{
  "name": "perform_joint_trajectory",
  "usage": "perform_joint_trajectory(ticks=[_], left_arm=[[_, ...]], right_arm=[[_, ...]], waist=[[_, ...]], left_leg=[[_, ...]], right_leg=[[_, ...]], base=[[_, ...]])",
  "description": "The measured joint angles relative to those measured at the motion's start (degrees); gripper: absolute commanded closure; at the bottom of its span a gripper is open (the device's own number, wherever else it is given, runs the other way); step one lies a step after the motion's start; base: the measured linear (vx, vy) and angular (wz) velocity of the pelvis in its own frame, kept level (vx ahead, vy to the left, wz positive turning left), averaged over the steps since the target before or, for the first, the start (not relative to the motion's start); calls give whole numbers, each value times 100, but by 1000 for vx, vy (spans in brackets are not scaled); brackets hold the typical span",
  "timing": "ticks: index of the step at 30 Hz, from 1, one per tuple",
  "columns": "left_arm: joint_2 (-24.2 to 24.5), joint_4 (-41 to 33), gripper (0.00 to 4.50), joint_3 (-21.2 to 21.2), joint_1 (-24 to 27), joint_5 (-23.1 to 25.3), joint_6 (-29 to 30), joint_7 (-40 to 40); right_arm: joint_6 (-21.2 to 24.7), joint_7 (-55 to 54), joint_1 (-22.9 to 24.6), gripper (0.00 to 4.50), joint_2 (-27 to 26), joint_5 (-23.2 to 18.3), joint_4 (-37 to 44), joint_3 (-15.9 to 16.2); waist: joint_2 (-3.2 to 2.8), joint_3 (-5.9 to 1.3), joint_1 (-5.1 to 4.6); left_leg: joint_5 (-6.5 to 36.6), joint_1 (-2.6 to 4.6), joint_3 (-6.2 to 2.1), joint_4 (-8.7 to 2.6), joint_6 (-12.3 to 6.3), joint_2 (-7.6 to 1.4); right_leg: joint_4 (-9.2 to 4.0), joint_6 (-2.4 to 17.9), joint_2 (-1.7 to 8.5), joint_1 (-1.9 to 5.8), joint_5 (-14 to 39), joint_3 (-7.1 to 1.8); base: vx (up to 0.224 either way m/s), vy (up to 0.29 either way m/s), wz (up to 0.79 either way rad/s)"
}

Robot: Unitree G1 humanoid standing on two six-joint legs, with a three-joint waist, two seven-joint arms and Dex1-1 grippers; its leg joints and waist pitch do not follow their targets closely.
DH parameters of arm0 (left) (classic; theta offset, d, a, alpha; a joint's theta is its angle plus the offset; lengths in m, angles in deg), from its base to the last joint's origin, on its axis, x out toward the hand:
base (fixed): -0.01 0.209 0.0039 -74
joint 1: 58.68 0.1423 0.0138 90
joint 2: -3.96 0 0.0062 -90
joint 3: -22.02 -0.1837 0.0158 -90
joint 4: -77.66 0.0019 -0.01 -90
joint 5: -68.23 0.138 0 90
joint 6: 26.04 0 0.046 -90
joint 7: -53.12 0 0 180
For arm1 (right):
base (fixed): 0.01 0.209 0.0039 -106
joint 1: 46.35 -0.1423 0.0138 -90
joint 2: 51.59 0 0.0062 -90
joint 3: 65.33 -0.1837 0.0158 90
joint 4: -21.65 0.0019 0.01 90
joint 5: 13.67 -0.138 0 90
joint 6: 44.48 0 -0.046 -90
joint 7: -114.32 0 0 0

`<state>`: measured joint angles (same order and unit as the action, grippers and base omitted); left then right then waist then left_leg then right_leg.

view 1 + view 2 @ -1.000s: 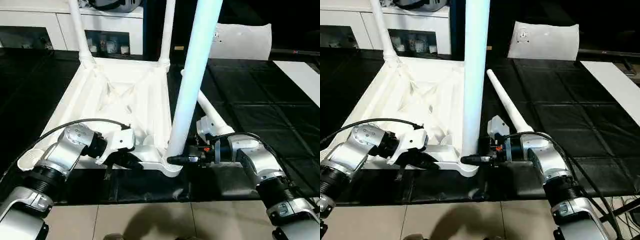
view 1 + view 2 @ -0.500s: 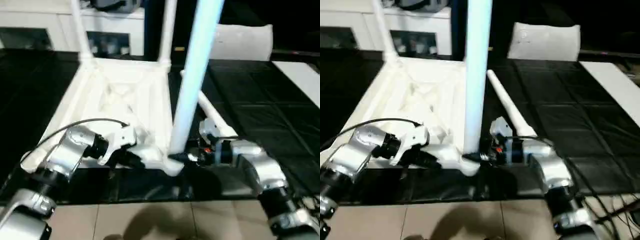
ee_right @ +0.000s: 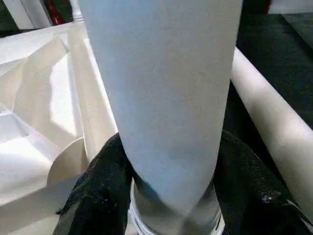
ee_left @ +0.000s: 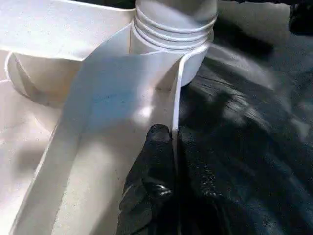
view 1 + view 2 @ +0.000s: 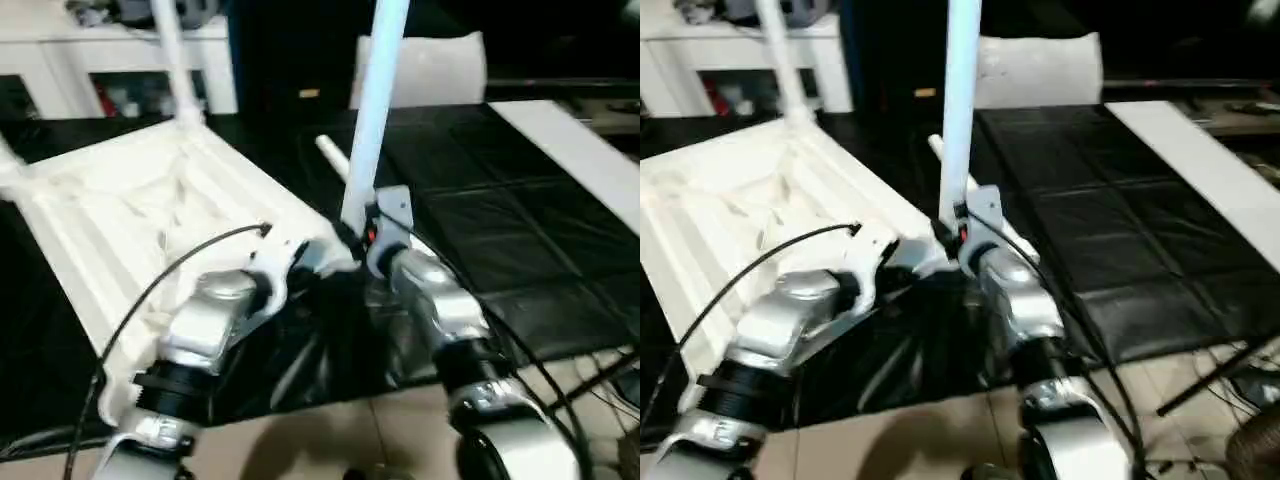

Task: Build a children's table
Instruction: Rotate leg to tighten

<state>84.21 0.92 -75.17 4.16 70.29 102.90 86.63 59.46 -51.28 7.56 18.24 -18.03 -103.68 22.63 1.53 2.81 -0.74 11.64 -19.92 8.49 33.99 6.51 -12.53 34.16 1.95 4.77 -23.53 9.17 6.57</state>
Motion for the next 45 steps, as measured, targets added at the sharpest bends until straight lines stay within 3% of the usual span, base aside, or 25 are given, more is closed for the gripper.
perform_joint_trajectory(ticks=[2,13,17,24,25,28,33,36,41,43,45], left_arm=[[-1,-60,450,0,-2,0,30,-7],[207,32,450,-104,-31,7,-245,104],[200,361,450,-118,-218,57,-489,-82],[1,942,450,192,-536,123,-925,-813],[-19,960,450,252,-555,123,-992,-900],[-80,962,393,467,-580,-3,-1196,-1008],[-209,694,348,799,-769,-489,-2204,-941],[-80,626,348,849,-801,-515,-2277,-898],[260,435,348,847,-509,-423,-2183,-859],[470,228,385,876,-387,-339,-2114,-912],[618,79,387,985,-353,-300,-2045,-960]], right_arm=[[-89,-5,1,197,-8,0,0,-9],[-452,113,276,100,-58,-62,-38,21],[-294,352,756,75,161,-81,545,41],[126,862,1562,4,497,-378,1932,98],[171,912,1685,4,547,-404,2074,142],[213,942,1816,0,562,-406,2193,177],[340,980,1938,0,595,-402,2570,380],[482,981,2025,0,591,-448,2733,420],[562,928,2018,0,591,-392,2717,485],[567,882,1986,0,583,-359,2657,531],[568,840,1969,0,583,-292,2588,556]], waist=[[-2,-2,37],[-4,2,43],[-1,4,96],[10,10,74],[10,10,62],[16,14,67],[49,9,213],[53,9,259],[53,10,258],[53,10,253],[53,10,257]], left_leg=[[1,-20,7,-12,-4,0],[-3,-14,37,-2,14,-4],[-9,-15,37,-2,20,-11],[-13,-20,53,-4,15,-12],[-10,-21,57,-4,11,-12],[-9,-35,69,-6,8,-13],[-10,-60,72,1,8,-18],[-10,-52,79,1,10,-19],[-11,-47,85,3,25,-24],[-9,-47,85,3,40,-24],[-12,-44,86,3,44,-24]], right_leg=[[3,1,0,-30,2,-4],[24,17,-23,-58,-11,-33],[23,4,-34,-60,-10,-36],[1,-13,-47,-79,-23,-63],[-2,-12,-48,-81,-24,-66],[0,11,-48,-101,-38,-73],[0,20,-46,-124,-45,-74],[1,5,-47,-121,-41,-78],[1,-13,-47,-122,-52,-83],[1,-15,-48,-123,-56,-83],[3,-16,-49,-123,-60,-83]], base=[[0,0,0],[0,0,0],[0,0,0],[0,0,0],[0,0,0],[0,0,0],[0,0,0],[0,0,0],[0,0,0],[0,0,0],[0,0,0]])
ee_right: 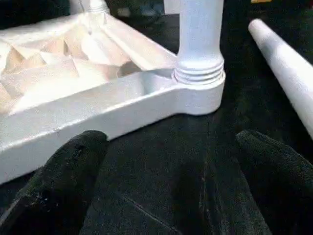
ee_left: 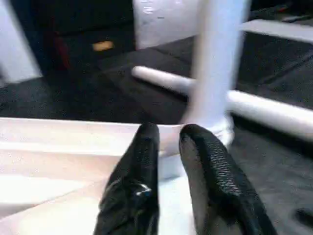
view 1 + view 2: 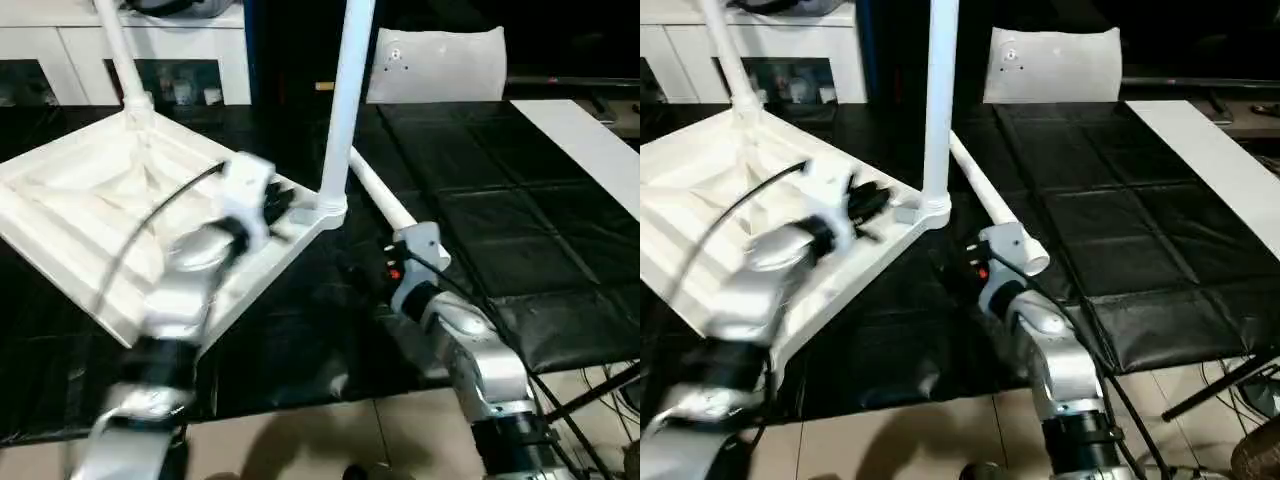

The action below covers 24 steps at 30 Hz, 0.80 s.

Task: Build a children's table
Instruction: Rotate leg to tighten, then rotate table base

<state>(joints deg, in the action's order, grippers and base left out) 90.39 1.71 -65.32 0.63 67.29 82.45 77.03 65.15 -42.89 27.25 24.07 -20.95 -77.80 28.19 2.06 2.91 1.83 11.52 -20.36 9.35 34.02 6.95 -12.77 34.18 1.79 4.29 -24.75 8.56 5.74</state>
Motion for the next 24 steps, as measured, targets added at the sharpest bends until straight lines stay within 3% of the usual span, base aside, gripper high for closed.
perform_joint_trajectory(ticks=[2,5,8,16,24], left_arm=[[374,-398,416,78,224,147,158,-93],[1386,-861,436,340,798,714,541,-220],[1954,-1026,443,761,1295,998,961,-271],[2656,-1140,443,699,1798,1187,1654,97],[2855,-1230,443,283,1972,1191,2219,589]], right_arm=[[36,-38,-68,0,-70,35,-75,92],[138,-90,-190,0,-109,55,-242,145],[140,-175,-305,0,-132,120,-602,147],[-1,-298,-984,0,-382,293,-1508,368],[-298,-279,-1536,0,-614,387,-2470,415]], waist=[[1,0,-31],[10,1,-145],[33,6,-140],[54,5,0],[30,19,-17]], left_leg=[[0,12,4,0,2,-3],[-2,27,11,-2,8,-12],[-4,25,9,-1,10,-10],[-4,33,3,27,11,-6],[-7,35,3,28,16,-7]], right_leg=[[6,0,-1,1,-3,-6],[15,1,-21,-3,-5,-13],[20,-1,-20,-4,-2,-15],[24,10,-5,-4,-11,-18],[38,59,-14,-6,-40,-19]], base=[[0,0,0],[0,0,0],[0,0,0],[0,0,0],[0,0,0]])
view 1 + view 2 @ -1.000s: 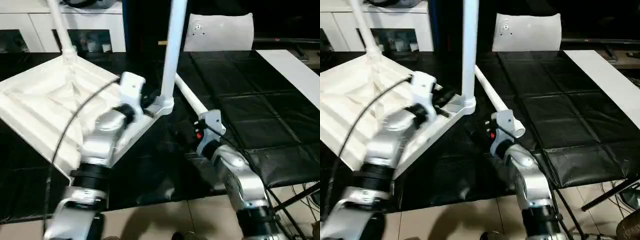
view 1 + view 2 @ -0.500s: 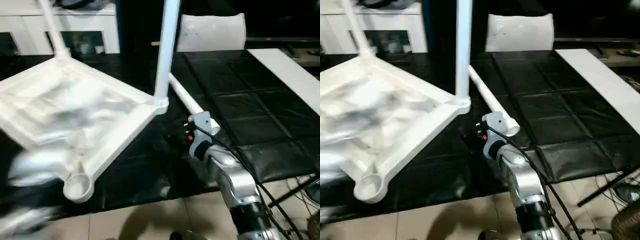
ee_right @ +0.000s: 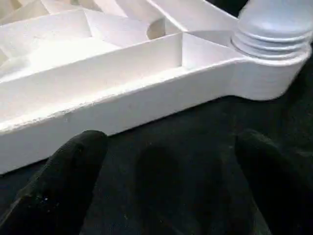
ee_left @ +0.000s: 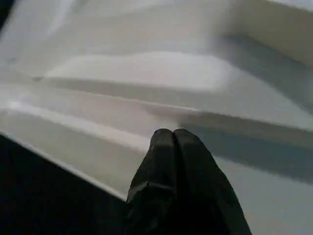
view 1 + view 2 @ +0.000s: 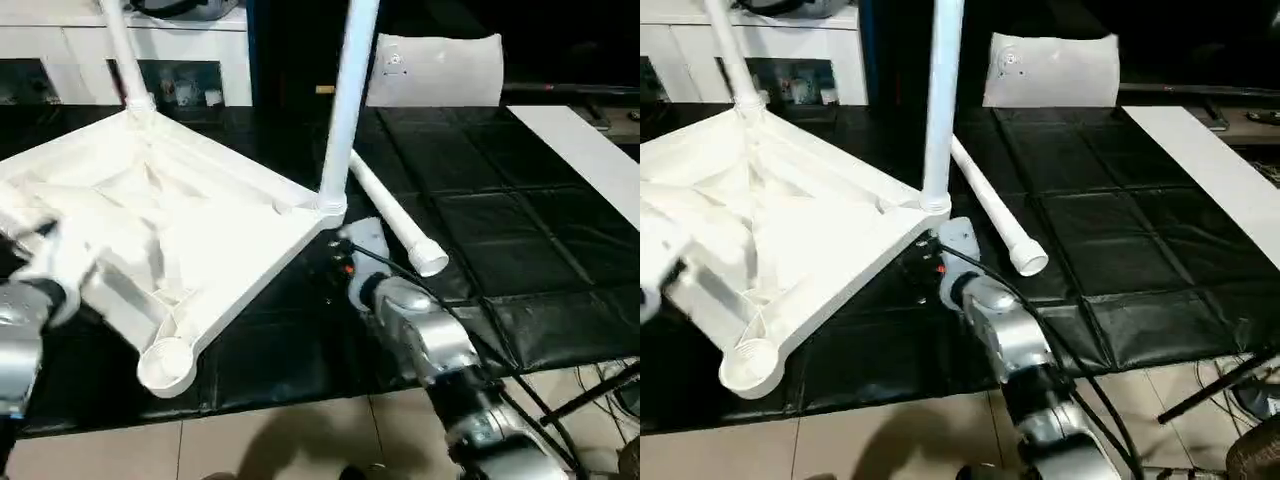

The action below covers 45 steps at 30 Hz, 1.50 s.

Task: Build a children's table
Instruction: Rotate table base

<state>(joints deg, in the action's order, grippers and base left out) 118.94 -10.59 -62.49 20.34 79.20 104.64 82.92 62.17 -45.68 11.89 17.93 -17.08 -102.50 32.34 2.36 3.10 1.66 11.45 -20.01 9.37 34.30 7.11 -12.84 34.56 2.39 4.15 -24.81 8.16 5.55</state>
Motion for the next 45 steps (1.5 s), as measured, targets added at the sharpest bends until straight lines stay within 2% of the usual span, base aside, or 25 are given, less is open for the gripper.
perform_joint_trajectory(ticks=[6,8,11,12,14,18,21,23,25,29,32,34,39,41,43,45], left_arm=[[152,-452,443,-263,39,-455,565,775],[317,-767,443,-439,159,-795,779,1318],[664,-1259,443,-805,422,-1263,703,2278],[829,-1330,443,-834,472,-1374,701,2497],[1055,-1549,443,-916,598,-1585,715,2909],[586,-1657,443,-998,543,-2042,654,3334],[192,-1613,443,-1257,355,-2250,637,3364],[-397,-978,443,-1489,-125,-2090,225,3075],[-995,-190,443,-1521,-608,-1729,-318,2342],[-1188,950,443,-1580,-1236,-1169,-1155,1240],[-1220,1494,443,-1490,-1631,-928,-1692,520],[-1222,1655,443,-1289,-1799,-891,-1981,237],[-1375,1755,443,-836,-1679,-1056,-2377,182],[-1656,1628,443,-511,-1457,-1438,-2366,110],[-2086,1172,426,-46,-1086,-1886,-2293,-229],[-2340,791,403,236,-813,-2112,-2060,-607]], right_arm=[[-292,0,-381,0,-257,13,-761,74],[-389,7,-510,0,-314,52,-1025,67],[-559,47,-654,0,-313,85,-1381,32],[-591,50,-654,0,-311,85,-1411,15],[-626,73,-655,0,-307,86,-1494,13],[-743,-21,-688,0,-139,94,-1659,-147],[-833,-90,-797,0,-111,133,-1823,-262],[-884,-140,-850,0,-65,138,-1890,-315],[-960,-201,-885,0,-91,137,-1896,-333],[-1110,-135,-886,0,-141,107,-1755,-328],[-1091,-70,-768,0,-201,93,-1558,-275],[-1068,-60,-457,0,-122,105,-1097,-222],[-1007,-52,86,0,154,64,-98,-321],[-917,-28,403,0,238,54,640,-329],[-800,-98,857,0,286,-19,1541,-366],[-704,-264,1156,0,301,-71,2077,-491]], waist=[[1,-1,-2],[10,-6,10],[17,-8,5],[18,-6,-2],[16,-5,-78],[13,-3,-176],[23,-7,-271],[17,-4,-273],[1,7,-287],[0,6,-309],[-2,8,-261],[-13,7,-194],[-15,7,-98],[-13,6,-71],[-8,4,-42],[-8,4,-6]], left_leg=[[-2,1,-1,2,3,-3],[-3,2,-1,4,5,-1],[-3,2,1,10,5,0],[-3,2,1,14,5,0],[-3,9,1,16,5,0],[-3,9,3,30,5,6],[-4,7,1,36,8,1],[-8,4,-5,36,14,3],[-9,-7,-7,39,14,-2],[-18,-7,-116,35,32,-6],[-19,-11,-135,4,33,-8],[-31,-11,-135,2,56,-9],[-25,-18,-122,4,49,8],[-24,-21,-119,1,48,6],[-24,-21,-114,-8,48,2],[-26,-14,-113,-8,49,-1]], right_leg=[[7,1,-5,-1,0,-2],[13,2,-1,-1,1,-6],[28,0,4,-1,5,-13],[29,-5,-2,-1,8,-13],[36,-25,-1,1,20,-15],[39,-20,7,6,17,-24],[47,-9,-7,0,10,-22],[44,0,-10,-1,3,-19],[45,-4,-12,-13,-10,-14],[42,12,-92,-12,-21,-6],[37,18,-99,-20,-15,10],[36,16,-98,-15,-2,8],[-1,21,-76,-9,-7,-3],[-7,26,-79,-8,-12,-3],[-11,23,-83,-3,-10,-3],[-9,20,-87,-2,-8,-2]], base=[[0,0,0],[0,0,0],[0,0,0],[0,0,0],[0,0,0],[0,0,0],[0,0,0],[0,0,0],[0,0,0],[0,0,0],[0,0,0],[0,0,0],[0,0,0],[0,0,0],[0,0,0],[0,0,0]])
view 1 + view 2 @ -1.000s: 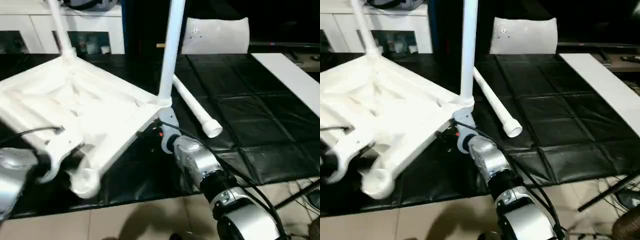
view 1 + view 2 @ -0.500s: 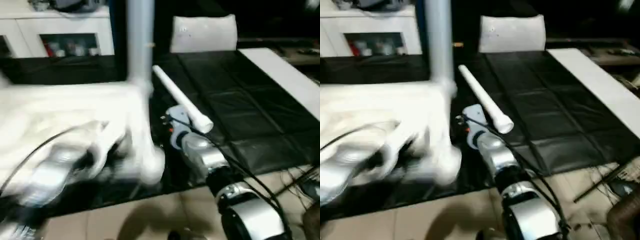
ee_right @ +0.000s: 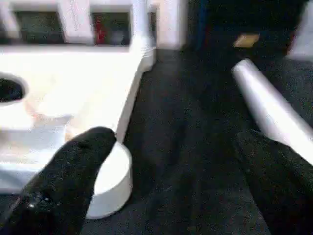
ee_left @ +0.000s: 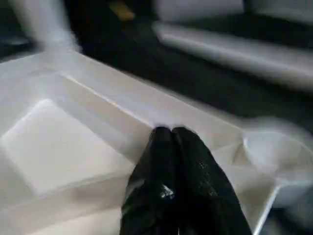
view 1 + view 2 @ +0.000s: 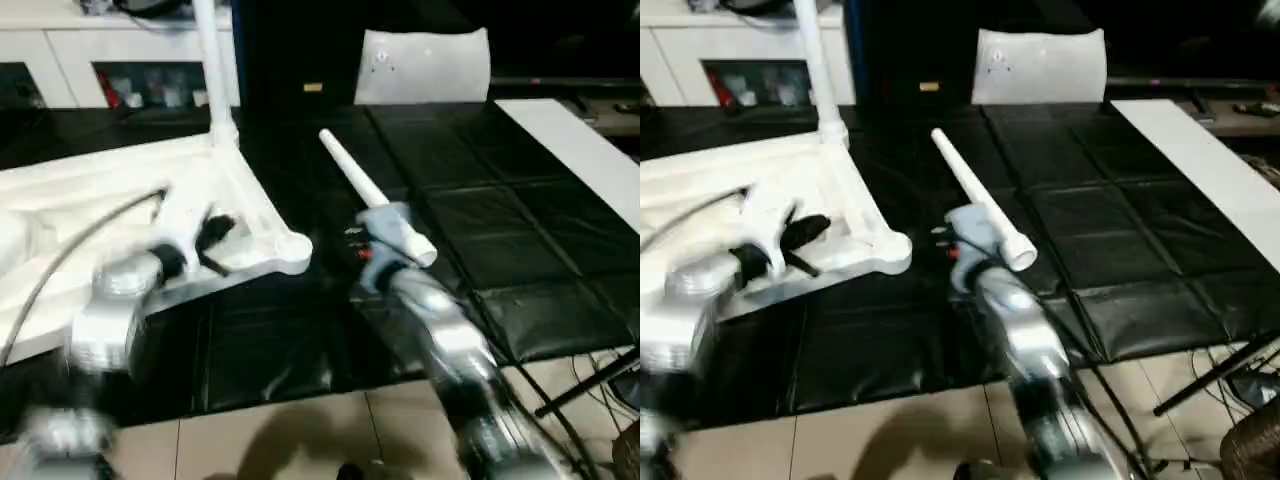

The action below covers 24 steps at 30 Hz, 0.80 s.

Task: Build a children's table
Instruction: Rotate table base

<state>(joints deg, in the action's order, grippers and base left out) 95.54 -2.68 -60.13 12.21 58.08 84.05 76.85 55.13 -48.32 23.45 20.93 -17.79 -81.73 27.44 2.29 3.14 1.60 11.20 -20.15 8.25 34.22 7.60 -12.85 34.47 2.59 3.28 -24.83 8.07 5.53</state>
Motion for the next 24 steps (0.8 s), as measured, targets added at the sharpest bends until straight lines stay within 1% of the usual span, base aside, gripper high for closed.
perform_joint_trajectory(ticks=[1,2,3,4,5,6,8,9,10,11,12,13,14,15,16,17,18,19,20,21,22,23,24], left_arm=[[-75,-226,403,117,144,-73,180,-178],[-142,-431,389,159,264,-100,265,-268],[-319,-853,379,211,515,-139,355,-408],[-481,-1159,379,203,717,-126,375,-549],[-738,-1585,364,167,1017,-56,364,-785],[-851,-1771,358,82,1158,10,362,-909],[-954,-2002,342,5,1246,95,368,-1081],[-981,-2100,342,-2,1247,110,376,-1158],[-1009,-2196,325,-28,1232,133,386,-1229],[-1031,-2330,325,-39,1232,157,429,-1324],[-1022,-2415,318,-61,1224,190,496,-1406],[-1006,-2477,318,-76,1232,249,546,-1473],[-980,-2510,308,-93,1236,311,653,-1554],[-993,-2568,296,-91,1251,329,740,-1609],[-1027,-2638,286,-90,1289,343,810,-1664],[-1061,-2717,286,-101,1405,380,875,-1682],[-1136,-2756,280,-148,1492,417,927,-1704],[-1119,-2761,275,-233,1524,444,1004,-1705],[-1084,-2817,264,-397,1527,463,1081,-1663],[-1024,-2887,264,-505,1510,486,1085,-1640],[-937,-2931,244,-536,1540,508,1077,-1630],[-908,-2936,234,-492,1609,498,1089,-1627],[-905,-2934,234,-439,1639,487,1109,-1627]], right_arm=[[103,-93,93,0,2,-6,230,-65],[187,-137,186,0,4,-14,418,-88],[345,-190,363,0,14,-43,766,-115],[489,-211,496,0,54,-52,1040,-120],[634,-222,709,0,108,-54,1411,-124],[742,-219,814,0,148,-59,1594,-127],[904,-196,949,0,186,-84,1873,-122],[971,-209,1014,0,190,-93,1989,-129],[1025,-234,1126,0,199,-99,2108,-167],[1117,-262,1255,0,203,-102,2208,-218],[1183,-306,1333,0,211,-101,2296,-235],[1255,-333,1406,0,213,-102,2401,-232],[1362,-373,1475,0,214,-104,2545,-229],[1454,-420,1574,0,213,-114,2705,-234],[1557,-461,1617,0,213,-139,2797,-238],[1719,-486,1618,0,228,-190,2878,-244],[1851,-494,1633,0,282,-200,2941,-241],[1961,-503,1702,0,321,-200,3018,-264],[2046,-505,1827,0,358,-200,3106,-304],[2092,-503,1857,0,376,-200,3122,-335],[2137,-510,1856,0,387,-199,3115,-364],[2137,-507,1845,0,396,-200,3144,-359],[2141,-511,1841,0,375,-201,3181,-344]], waist=[[4,1,-10],[6,0,-11],[6,-1,-2],[9,-2,-3],[13,-4,-2],[18,-5,-3],[24,-7,-16],[19,-6,-19],[-31,4,-78],[-79,32,-158],[-60,38,-193],[-31,36,-206],[4,36,-203],[50,28,-160],[158,26,-123],[195,29,-1],[222,44,84],[222,33,127],[240,-1,145],[211,-9,132],[185,-3,168],[117,-22,151],[57,-36,137]], left_leg=[[-2,4,2,2,1,-1],[-2,4,2,2,1,-3],[-2,12,2,3,1,-3],[-2,9,2,5,1,-3],[-2,0,2,5,1,-4],[-2,-3,0,6,0,-4],[-2,-3,-10,17,0,-7],[-3,-75,-95,21,-2,13],[-8,-104,-252,20,-4,-19],[-9,-115,-436,5,-1,-20],[-13,-105,-522,8,7,-4],[-37,-94,-615,12,48,12],[-53,-87,-720,20,77,24],[-53,-72,-730,5,78,23],[-48,31,-586,3,71,-34],[61,64,-400,257,-87,-119],[296,-41,-228,889,-443,-59],[417,-65,-107,1169,-638,194],[499,40,-5,1012,-754,576],[658,117,21,696,-873,753],[624,120,-115,480,-869,745],[550,119,-153,388,-824,631],[497,136,-161,352,-739,520]], right_leg=[[0,-3,-3,-2,-6,1],[0,-4,-4,-2,-6,2],[-2,-6,-3,6,-6,3],[-8,-9,-3,4,-7,6],[-24,-14,-4,7,-10,8],[-39,-29,-5,10,-20,11],[-64,-35,-9,0,-23,24],[-87,-36,23,37,-24,109],[-154,-35,23,118,-25,225],[-156,-30,5,219,-9,319],[-46,48,-16,233,67,322],[109,123,-37,236,203,320],[364,307,-90,234,415,280],[498,316,-110,216,501,240],[591,268,-163,168,531,119],[654,276,-216,122,610,145],[662,310,-236,124,606,116],[639,301,-234,136,596,62],[563,224,-310,93,551,-20],[437,113,-438,85,483,-36],[207,-82,-574,111,366,-15],[30,-220,-629,159,283,72],[-34,-367,-620,179,246,195]], base=[[0,0,0],[0,0,0],[0,0,0],[0,0,0],[0,0,0],[0,0,0],[0,0,0],[0,0,0],[-20,-56,39],[-20,-56,39],[27,-102,64],[25,-129,60],[25,-129,60],[34,-216,67],[130,-296,55],[130,-296,55],[202,-186,4],[115,-118,-2],[115,-118,-2],[8,-191,32],[-31,-173,16],[-31,-173,16],[-20,-162,-1]])
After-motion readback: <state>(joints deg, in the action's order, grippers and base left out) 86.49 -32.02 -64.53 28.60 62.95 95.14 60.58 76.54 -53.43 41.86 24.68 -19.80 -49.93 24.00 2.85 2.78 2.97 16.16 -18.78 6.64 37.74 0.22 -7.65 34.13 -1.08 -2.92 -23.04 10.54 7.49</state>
